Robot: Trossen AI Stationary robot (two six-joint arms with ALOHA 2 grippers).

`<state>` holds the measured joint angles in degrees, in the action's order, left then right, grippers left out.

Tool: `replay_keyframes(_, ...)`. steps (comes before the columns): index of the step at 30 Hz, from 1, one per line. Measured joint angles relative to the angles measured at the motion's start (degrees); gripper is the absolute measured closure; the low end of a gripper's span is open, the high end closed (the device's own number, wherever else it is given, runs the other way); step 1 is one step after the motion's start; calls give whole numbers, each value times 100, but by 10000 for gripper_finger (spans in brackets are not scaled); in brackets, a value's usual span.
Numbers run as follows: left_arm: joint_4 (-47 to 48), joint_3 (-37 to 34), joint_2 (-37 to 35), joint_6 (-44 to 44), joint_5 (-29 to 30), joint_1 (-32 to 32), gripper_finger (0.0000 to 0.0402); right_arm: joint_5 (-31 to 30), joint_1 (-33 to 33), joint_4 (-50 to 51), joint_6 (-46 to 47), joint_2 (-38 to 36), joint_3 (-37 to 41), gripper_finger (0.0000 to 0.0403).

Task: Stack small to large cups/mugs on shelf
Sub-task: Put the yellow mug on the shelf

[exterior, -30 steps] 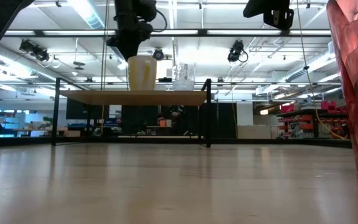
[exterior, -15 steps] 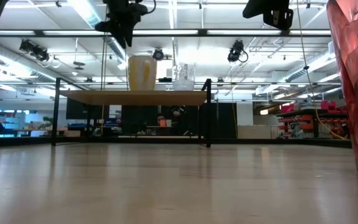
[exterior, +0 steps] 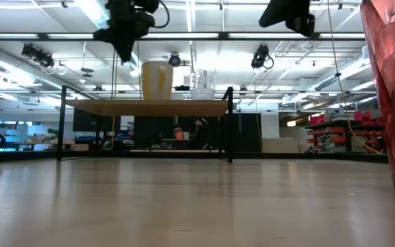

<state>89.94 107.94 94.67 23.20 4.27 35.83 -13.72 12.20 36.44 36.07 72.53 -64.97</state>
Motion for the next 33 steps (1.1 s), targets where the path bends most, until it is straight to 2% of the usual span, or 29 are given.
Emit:
replay_keyframes(8, -264, -738, -172, 302, -4, -179, 354, 175, -992, -447, -638, 0, -4, 402)
replay_keyframes(17, -999, -811, -170, 355, -151, -194, 352, 924, -1908, -1493, -1116, 182, -7, 402)
replay_keyframes(22, -1235, -811, -113, 363, -200, -194, 356, 1244, -2336, -1597, -1241, 348, -7, 402)
replay_keyframes(33, -1360, -811, 70, 330, -200, -124, 361, 1518, -2390, -1792, -1357, 615, -4, 403)
